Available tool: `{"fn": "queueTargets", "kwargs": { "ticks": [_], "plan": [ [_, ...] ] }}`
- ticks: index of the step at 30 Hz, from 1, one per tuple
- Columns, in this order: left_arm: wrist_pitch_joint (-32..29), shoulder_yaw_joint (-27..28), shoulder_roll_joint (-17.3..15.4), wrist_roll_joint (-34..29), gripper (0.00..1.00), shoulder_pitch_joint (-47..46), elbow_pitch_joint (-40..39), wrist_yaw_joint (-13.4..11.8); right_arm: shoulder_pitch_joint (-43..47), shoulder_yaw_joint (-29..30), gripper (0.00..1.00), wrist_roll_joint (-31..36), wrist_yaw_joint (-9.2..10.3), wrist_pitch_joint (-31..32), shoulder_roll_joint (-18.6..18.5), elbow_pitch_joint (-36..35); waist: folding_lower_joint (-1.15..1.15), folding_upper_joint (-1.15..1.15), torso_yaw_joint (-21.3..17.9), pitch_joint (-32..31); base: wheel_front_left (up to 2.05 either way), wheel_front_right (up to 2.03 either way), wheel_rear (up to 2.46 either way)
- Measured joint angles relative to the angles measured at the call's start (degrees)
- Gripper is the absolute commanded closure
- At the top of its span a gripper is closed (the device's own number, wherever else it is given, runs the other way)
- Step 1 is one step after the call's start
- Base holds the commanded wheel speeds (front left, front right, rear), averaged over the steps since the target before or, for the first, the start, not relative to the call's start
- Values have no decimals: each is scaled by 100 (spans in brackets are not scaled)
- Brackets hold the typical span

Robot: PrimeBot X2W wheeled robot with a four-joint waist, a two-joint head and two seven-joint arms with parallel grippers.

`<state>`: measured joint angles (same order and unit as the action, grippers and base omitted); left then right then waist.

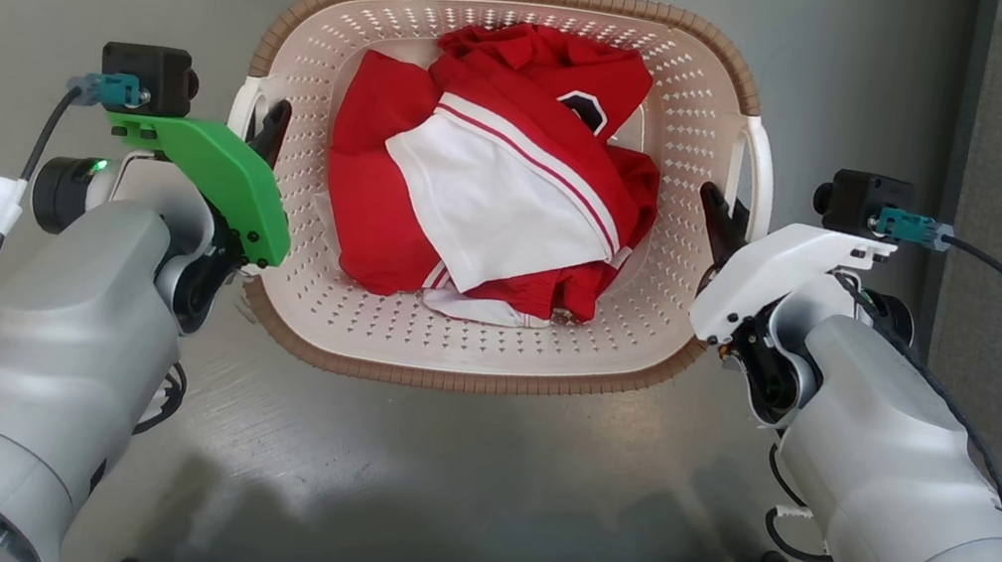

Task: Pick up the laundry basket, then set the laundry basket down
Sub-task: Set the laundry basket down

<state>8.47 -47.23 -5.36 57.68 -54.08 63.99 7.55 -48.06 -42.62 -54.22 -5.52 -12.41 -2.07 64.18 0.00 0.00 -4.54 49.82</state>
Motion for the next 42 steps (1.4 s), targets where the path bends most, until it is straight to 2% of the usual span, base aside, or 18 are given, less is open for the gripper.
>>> {"fn": "queueTargets", "kwargs": {
  "ticks": [28,29,30,31,32,33,34,42],
  "plan": [
    [67,-174,65,1,100,-134,89,0,-102,-279,100,-283,1,-68,-68,23,0,0,91,178,0,0,0],
    [67,-181,66,2,100,-135,93,0,-104,-287,98,-285,1,-68,-68,30,0,0,92,185,0,0,0],
    [68,-187,67,2,100,-135,99,0,-105,-293,85,-285,1,-68,-68,35,0,0,93,191,0,0,0],
    [71,-192,67,2,82,-136,109,0,-109,-297,65,-289,1,-69,-67,40,0,0,94,196,0,0,0],
    [74,-197,70,3,59,-136,126,0,-118,-297,40,-310,1,-80,-66,43,0,0,95,201,0,0,0],
    [74,-197,71,4,15,-137,152,0,-138,-298,0,-336,1,-94,-66,46,0,0,97,205,0,0,0],
    [75,-197,60,5,0,-137,181,0,-174,-297,0,-359,7,-100,-77,64,0,0,98,208,0,0,0],
    [74,-215,47,112,0,-138,205,-1,-247,-346,0,-482,58,-99,-145,147,0,0,110,230,0,0,0]
  ]
}}
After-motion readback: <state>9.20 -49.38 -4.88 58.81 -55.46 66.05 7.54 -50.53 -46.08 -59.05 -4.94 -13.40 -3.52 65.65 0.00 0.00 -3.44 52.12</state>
